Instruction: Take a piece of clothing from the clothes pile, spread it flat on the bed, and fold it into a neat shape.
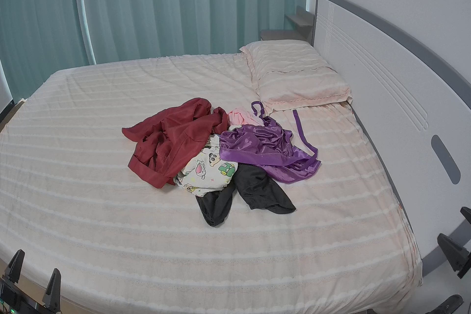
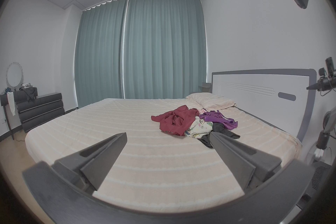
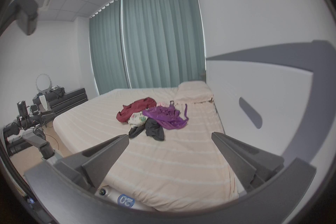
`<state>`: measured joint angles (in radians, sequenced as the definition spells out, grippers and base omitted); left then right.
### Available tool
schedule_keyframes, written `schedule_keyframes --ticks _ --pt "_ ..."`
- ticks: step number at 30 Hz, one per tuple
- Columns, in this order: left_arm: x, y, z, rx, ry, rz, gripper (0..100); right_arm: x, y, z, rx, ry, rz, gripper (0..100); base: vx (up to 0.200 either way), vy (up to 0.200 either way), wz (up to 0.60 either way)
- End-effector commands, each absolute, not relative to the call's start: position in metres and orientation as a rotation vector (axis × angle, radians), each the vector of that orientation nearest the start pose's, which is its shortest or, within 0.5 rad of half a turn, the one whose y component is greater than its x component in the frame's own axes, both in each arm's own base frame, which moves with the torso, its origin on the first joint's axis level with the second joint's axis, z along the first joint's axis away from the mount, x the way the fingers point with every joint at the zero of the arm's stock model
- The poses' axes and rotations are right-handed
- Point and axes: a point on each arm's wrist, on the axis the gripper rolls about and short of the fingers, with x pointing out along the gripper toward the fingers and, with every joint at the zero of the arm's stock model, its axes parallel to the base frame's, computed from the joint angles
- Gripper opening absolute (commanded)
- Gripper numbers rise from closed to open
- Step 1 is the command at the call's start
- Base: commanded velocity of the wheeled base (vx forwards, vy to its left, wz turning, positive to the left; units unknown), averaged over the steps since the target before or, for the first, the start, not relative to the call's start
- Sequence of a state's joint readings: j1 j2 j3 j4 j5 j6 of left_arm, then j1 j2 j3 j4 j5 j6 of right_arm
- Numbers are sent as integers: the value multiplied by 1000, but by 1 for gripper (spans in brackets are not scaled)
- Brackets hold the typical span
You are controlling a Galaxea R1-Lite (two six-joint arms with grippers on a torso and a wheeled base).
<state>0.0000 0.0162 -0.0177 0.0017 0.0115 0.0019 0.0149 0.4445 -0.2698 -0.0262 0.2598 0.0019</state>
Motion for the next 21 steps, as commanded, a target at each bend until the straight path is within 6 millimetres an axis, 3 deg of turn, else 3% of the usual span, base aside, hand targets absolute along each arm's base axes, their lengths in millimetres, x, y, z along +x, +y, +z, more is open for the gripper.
schedule_keyframes --ticks 1,4,5,10,14,21 --pt "-23 0 76 3 2 12 100 85 8 152 75 424 308 100 0 0 0" --pt "-23 0 76 3 2 14 100 102 8 147 79 486 300 100 0 0 0" --pt "-23 0 76 2 2 12 100 118 9 140 82 557 301 100 0 0 0" --pt "-23 0 76 2 2 12 100 155 14 130 99 648 319 100 0 0 0" --pt "-23 0 76 3 2 12 100 192 21 111 88 685 333 100 0 0 0" --pt "-23 0 76 2 2 12 100 236 55 83 118 703 297 100 0 0 0"
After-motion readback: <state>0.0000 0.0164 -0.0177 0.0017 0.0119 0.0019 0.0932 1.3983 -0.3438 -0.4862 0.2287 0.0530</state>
